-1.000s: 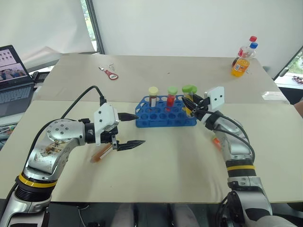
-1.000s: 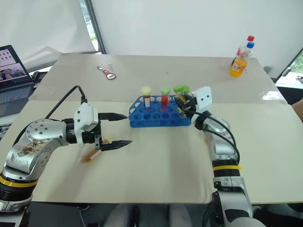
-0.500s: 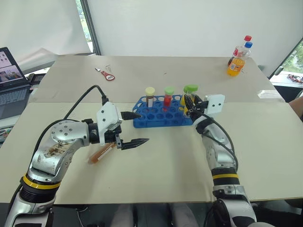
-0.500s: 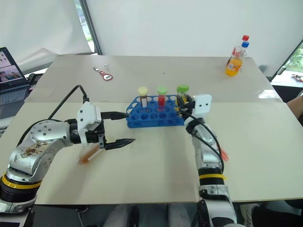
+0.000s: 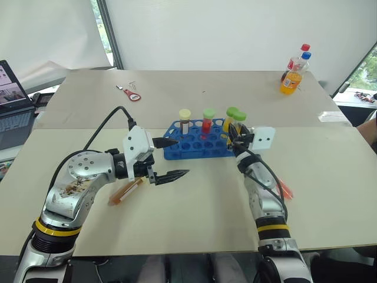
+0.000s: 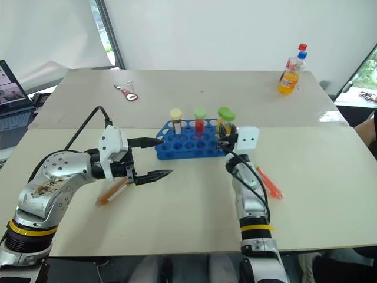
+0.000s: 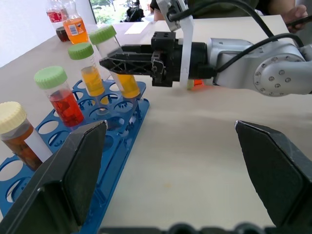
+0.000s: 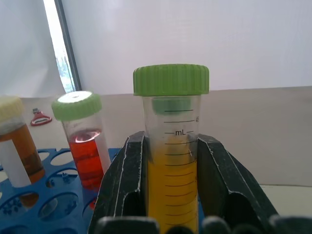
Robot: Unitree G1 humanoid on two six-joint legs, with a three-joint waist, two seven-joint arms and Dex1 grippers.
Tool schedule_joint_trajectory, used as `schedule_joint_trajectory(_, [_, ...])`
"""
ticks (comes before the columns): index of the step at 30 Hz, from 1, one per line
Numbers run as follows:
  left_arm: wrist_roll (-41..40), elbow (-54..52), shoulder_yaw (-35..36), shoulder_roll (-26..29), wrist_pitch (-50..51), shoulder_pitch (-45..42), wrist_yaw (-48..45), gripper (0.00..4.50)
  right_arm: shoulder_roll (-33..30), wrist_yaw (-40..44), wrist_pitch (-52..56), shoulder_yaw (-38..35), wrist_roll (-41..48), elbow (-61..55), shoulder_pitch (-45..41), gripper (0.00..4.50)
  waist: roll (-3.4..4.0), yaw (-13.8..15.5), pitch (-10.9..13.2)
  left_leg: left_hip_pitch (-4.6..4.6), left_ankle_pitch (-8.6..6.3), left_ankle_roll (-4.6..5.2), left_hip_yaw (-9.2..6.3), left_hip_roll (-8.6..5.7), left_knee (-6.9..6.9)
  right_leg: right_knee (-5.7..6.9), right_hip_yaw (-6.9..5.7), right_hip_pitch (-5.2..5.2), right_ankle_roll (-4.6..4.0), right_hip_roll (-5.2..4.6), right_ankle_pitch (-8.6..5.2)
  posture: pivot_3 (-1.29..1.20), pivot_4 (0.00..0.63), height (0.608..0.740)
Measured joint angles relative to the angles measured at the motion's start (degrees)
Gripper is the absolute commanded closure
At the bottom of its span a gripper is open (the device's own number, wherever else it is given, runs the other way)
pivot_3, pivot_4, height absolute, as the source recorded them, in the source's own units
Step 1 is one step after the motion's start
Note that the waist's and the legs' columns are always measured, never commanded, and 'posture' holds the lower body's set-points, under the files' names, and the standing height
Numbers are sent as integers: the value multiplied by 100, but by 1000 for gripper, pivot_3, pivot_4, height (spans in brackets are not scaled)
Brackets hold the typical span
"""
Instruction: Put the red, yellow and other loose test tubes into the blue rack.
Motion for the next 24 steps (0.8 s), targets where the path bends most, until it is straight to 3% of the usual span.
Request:
schedule_joint_trajectory(2, [0,0,-21,-22,4,-2,43,0,2,26,-25,12,4,-11,15,2463,0,-6,0,1,0,0,1,0,0,0,0,0,0,0,0,0,150,733])
schedule_joint_trajectory(9, [0,0,-130,-97,27,-75,127,0,-291,314,452,247,23,-263,361,101,1,17,1,-14,0,0,-3,-1,1,0,0,-5,0,-5,0,0,150,733])
schedule_joint_trajectory(19, [53,34,-203,-116,61,-105,190,0,-2026,1320,2322,129,534,-2709,1392,101,0,62,1,-20,0,1,-9,-6,3,-27,-6,-4,1,-2,-1,0,150,733])
schedule_joint_trajectory(24, [90,48,-220,74,18,-66,-21,0,-3571,1745,4318,-303,1198,-3913,1266,101,-1,49,2,-18,0,1,-4,-6,7,-28,0,-3,2,-2,-1,0,150,733])
